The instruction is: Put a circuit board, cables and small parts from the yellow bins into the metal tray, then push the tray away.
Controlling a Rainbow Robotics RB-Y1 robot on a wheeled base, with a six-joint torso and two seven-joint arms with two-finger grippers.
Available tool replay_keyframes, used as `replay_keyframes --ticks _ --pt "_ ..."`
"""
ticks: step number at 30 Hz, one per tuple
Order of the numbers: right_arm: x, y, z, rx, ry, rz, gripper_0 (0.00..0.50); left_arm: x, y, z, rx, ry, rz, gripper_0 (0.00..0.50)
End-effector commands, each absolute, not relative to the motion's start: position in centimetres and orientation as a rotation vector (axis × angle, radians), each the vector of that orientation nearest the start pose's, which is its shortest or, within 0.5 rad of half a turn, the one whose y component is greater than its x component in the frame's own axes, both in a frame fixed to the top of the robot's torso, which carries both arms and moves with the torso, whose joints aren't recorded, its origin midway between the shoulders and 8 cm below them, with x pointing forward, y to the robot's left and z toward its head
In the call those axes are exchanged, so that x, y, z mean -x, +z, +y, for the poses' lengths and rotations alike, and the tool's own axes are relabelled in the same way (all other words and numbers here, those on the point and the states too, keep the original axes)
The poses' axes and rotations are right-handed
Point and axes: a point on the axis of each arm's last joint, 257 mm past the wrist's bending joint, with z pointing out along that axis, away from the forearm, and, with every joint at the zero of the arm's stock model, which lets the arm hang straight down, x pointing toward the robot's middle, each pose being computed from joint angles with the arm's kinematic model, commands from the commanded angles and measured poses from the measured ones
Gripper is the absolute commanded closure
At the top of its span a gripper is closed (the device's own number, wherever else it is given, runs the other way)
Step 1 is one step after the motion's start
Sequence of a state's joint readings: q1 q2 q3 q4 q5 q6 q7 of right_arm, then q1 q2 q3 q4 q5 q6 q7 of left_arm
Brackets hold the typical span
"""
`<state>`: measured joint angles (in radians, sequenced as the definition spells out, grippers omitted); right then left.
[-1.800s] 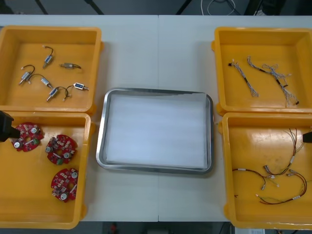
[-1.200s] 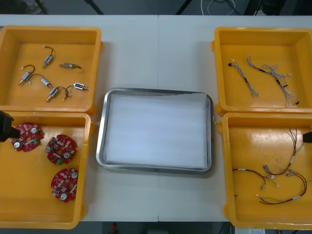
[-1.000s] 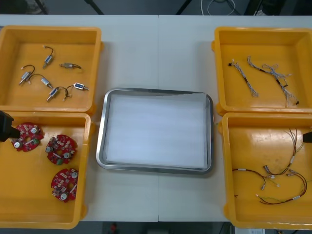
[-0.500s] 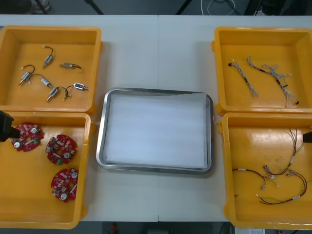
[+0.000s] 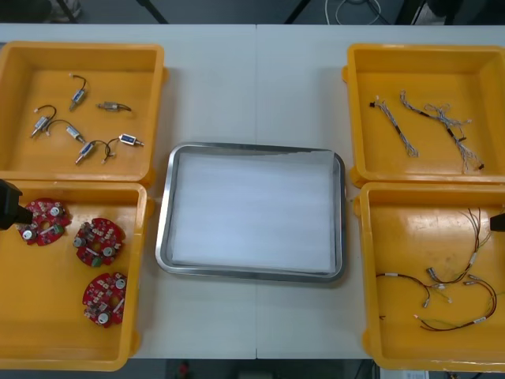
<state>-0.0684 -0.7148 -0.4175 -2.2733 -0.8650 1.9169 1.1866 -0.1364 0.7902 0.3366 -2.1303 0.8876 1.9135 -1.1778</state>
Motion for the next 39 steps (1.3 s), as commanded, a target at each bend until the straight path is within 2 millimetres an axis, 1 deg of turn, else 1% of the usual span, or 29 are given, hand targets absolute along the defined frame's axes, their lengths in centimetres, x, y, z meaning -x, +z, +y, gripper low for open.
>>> replay_keyframes --ticks 1,39 --pt "-35.1 -15.87 -37.62 -0.161 0.023 2.635 0.0 -35.86 -16.71 39.81 0.066 0.03 2.723 0.0" --pt "-35.1 -15.87 -37.62 -0.161 0.023 2.635 0.0 -35.86 -16.71 39.81 0.066 0.03 2.723 0.0"
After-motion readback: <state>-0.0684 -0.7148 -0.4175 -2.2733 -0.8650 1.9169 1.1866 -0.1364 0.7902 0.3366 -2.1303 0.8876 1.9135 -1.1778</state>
